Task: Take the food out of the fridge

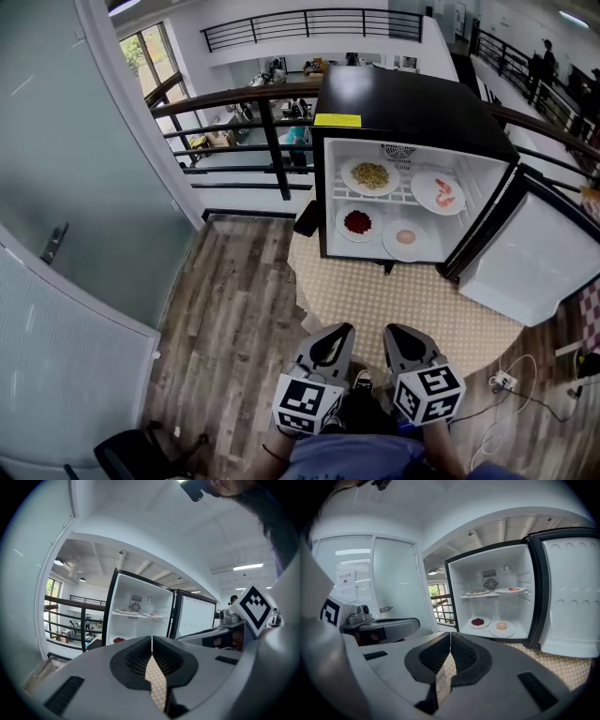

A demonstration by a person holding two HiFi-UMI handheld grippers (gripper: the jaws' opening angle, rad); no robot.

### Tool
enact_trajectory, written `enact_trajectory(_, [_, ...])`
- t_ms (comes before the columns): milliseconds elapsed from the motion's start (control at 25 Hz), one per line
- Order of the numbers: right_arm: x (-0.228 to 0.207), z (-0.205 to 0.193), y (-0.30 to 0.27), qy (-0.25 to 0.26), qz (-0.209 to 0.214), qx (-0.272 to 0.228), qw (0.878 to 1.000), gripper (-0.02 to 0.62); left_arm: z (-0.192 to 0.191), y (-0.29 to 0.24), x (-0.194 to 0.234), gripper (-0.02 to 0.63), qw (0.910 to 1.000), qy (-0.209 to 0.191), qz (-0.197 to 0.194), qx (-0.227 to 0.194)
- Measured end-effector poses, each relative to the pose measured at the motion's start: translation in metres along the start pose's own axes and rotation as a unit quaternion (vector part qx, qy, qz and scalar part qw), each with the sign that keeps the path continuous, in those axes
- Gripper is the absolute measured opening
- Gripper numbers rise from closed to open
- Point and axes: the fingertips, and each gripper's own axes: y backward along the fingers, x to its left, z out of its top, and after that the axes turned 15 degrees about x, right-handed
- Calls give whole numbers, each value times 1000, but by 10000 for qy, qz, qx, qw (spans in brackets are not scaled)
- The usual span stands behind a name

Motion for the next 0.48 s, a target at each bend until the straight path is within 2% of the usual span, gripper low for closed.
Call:
enact_trajectory(240, [-39,27,-29,-47,193,66,9998,18,19,-47,8,18,10000,39,50,49])
enact_trajectory(480, [-82,36,-55,-155,337,174,9992,18,24,-92,14,20,9997,33,138,183])
